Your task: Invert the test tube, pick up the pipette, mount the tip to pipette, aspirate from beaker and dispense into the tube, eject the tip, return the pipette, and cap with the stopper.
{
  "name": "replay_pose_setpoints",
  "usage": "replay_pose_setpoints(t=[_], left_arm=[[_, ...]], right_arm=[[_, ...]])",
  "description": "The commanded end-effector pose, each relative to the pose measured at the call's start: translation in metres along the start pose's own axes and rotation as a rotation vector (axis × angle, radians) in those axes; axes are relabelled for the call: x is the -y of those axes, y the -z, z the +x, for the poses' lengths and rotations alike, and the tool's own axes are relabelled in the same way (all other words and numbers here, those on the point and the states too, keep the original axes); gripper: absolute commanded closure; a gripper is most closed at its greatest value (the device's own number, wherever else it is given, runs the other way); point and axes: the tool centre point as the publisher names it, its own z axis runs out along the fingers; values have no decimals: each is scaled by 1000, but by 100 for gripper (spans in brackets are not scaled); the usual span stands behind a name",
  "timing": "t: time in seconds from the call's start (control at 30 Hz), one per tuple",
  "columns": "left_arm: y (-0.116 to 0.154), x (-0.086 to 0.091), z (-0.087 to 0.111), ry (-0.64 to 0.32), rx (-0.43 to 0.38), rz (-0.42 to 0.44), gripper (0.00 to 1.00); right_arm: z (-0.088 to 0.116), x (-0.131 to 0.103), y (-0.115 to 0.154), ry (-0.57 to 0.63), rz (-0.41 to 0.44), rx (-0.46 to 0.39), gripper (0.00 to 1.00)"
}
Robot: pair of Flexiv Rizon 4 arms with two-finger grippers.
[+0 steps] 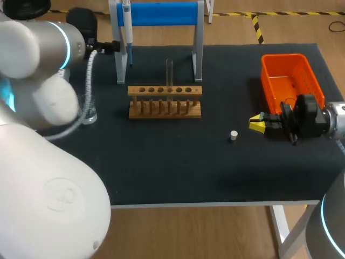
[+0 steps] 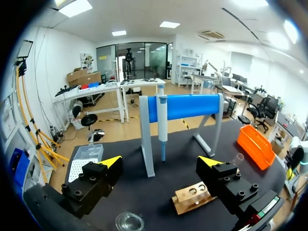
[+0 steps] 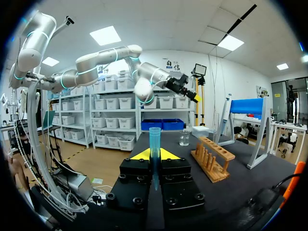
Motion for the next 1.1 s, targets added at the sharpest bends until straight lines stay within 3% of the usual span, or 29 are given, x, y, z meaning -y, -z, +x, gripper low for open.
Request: replay_pose_setpoints(t=[0.03,1.1], left_arm=[[-16,-3,6,3,146,27,0],[-73,37,19,64,77,178,0]], right_arm=[[1,0,0,1,0,1,100],[1,0,0,1,0,1,100]])
